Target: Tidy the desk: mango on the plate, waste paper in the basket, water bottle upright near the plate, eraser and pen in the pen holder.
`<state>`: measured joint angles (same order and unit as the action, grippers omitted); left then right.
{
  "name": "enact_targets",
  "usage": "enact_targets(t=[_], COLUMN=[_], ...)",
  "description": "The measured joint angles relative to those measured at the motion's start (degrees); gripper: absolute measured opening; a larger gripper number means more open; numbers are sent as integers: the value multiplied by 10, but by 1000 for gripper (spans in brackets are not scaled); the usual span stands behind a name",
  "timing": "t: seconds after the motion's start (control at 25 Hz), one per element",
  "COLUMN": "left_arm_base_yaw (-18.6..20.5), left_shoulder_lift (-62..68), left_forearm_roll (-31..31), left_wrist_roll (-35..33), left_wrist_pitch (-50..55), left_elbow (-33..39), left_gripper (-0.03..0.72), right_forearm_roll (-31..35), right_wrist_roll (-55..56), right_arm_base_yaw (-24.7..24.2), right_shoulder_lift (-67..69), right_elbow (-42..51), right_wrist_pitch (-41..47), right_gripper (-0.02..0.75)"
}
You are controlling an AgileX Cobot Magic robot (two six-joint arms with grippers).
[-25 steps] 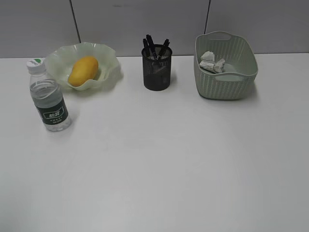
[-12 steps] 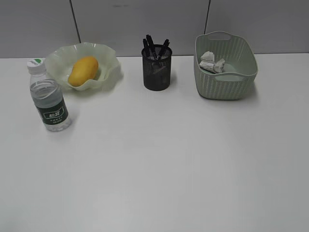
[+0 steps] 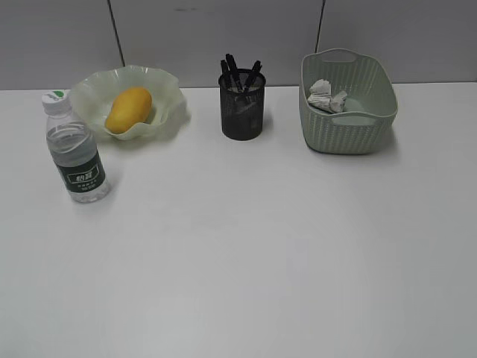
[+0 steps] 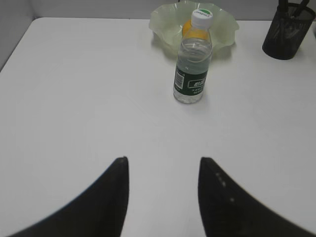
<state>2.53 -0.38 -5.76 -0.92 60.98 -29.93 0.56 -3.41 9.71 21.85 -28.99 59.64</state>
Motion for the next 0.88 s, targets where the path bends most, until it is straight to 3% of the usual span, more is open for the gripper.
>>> enact_targets(t=[0.4, 0.88], left_arm_base_yaw=[0, -9], left_shoulder_lift=[-1, -1], left_forearm_roll=[0, 0], left_wrist_roll=[1, 1], left_wrist_pitch=[1, 2], left_elbow=[0, 0], left_gripper=[354, 326], right_forearm_roll=[0, -6], right_wrist_roll=[2, 18], right_arm_base_yaw=[0, 0], right_shoulder_lift=[-17, -221], right_elbow=[0, 0], right_wrist_pitch=[0, 1], right_gripper=[417, 392])
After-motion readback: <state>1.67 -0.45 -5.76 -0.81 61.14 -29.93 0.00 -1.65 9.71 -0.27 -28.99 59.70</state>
